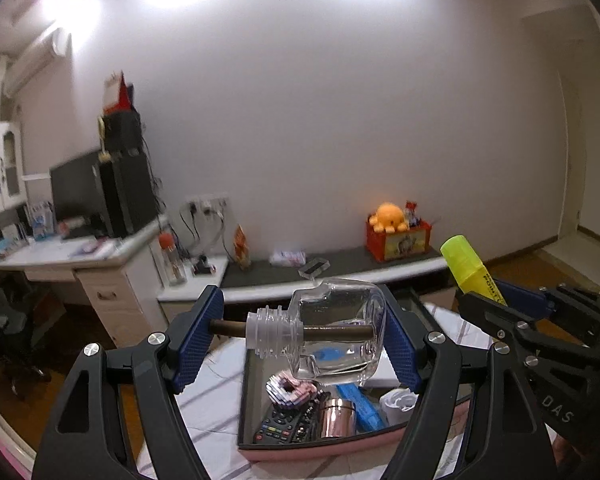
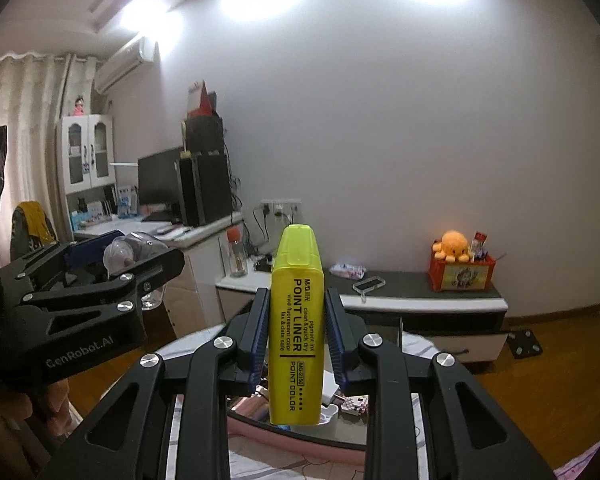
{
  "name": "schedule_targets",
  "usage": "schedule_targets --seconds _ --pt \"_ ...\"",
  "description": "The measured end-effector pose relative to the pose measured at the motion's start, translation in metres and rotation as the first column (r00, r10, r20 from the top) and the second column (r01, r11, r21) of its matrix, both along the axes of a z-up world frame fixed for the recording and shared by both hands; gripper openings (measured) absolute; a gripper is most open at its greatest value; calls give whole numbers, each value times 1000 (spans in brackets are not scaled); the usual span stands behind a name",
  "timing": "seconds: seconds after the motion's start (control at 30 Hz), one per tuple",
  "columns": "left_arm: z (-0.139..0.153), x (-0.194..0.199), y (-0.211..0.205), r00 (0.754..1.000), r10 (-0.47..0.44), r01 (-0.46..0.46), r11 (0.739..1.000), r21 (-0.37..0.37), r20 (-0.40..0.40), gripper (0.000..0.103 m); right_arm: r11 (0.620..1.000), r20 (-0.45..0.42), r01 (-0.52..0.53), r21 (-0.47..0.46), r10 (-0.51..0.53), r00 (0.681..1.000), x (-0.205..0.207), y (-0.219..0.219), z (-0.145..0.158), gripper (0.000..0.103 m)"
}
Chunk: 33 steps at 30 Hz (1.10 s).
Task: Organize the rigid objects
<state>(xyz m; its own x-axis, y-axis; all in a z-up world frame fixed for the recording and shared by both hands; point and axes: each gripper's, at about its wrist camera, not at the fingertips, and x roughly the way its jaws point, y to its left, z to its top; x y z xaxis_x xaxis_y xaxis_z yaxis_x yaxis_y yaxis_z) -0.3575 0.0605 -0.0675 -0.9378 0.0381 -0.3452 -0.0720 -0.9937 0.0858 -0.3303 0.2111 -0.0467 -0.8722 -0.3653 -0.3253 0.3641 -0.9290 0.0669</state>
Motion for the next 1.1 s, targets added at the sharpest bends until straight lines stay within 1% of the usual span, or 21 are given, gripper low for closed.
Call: schedule_targets --seconds 0.1,0.17,0.2,0.27,0.37,0.47,0.57,0.6,0.63,0.67,0.7,0.73,0.77,0.8,0.83,0.87,0.97,1.03,1.07,1.1 --pt "-24 -27 -3 997 4 -4 1000 -3 73 77 1000 72 5 13 -6 997 -26 -1 -25 28" --pt "-41 -43 -8 992 -4 1 1000 23 124 77 1000 123 8 20 -10 992 -45 -3 -43 28" --pt "-48 -50 -11 990 7 -12 999 31 137 77 1000 151 6 26 -10 988 -53 -3 -51 28" --pt "-62 -63 -12 985 12 -17 999 30 172 77 999 202 5 38 -13 979 -69 -6 -69 28" --pt "-86 -80 -10 972 14 -20 1000 23 235 77 998 257 -3 56 -11 966 -84 -10 -88 28" --pt "-104 -91 -8 959 12 -19 1000 22 284 77 998 280 -12 63 -6 960 -91 -11 -100 28" --pt "-111 -94 -7 952 19 -23 1000 10 304 78 998 294 -13 58 -5 956 -94 -8 -107 28" --pt "-112 -94 -6 952 16 -20 1000 10 305 79 999 290 -11 53 -5 957 -94 -8 -107 28" --pt "-110 -93 -5 953 21 -25 1000 9 303 89 999 288 -8 53 -7 958 -94 -7 -108 28" --pt "-108 -91 -4 953 39 -41 999 -1 300 95 998 290 -7 55 -9 957 -92 -6 -108 32" --pt "-107 -89 -4 955 52 -51 999 -12 293 95 998 291 -4 56 -13 957 -92 -7 -107 44" --pt "-105 -86 -6 956 52 -53 999 -5 289 97 998 284 10 59 -26 958 -90 -6 -105 50" --pt "-103 -84 -9 956 50 -56 998 10 291 100 998 274 12 55 -27 961 -86 -5 -101 61" --pt "-102 -81 -12 954 52 -63 998 29 296 102 999 262 15 45 -26 965 -82 -5 -96 70" --pt "-100 -77 -16 954 48 -65 997 46 297 102 999 250 18 39 -27 968 -79 -4 -92 74" --pt "-99 -75 -17 953 44 -63 997 53 299 102 999 239 24 42 -33 970 -75 -4 -88 83" --pt "-92 -58 -22 956 38 -63 995 77 292 102 998 226 32 53 -44 973 -64 -5 -78 84" --pt "-85 -44 -26 959 35 -62 994 87 282 103 996 219 44 76 -60 974 -56 -5 -73 85" --pt "-80 -34 -28 960 33 -61 994 93 277 103 995 210 52 86 -69 975 -51 -5 -70 87" --pt "-76 -27 -30 962 37 -66 993 97 270 103 994 195 60 92 -77 978 -43 -4 -66 94"
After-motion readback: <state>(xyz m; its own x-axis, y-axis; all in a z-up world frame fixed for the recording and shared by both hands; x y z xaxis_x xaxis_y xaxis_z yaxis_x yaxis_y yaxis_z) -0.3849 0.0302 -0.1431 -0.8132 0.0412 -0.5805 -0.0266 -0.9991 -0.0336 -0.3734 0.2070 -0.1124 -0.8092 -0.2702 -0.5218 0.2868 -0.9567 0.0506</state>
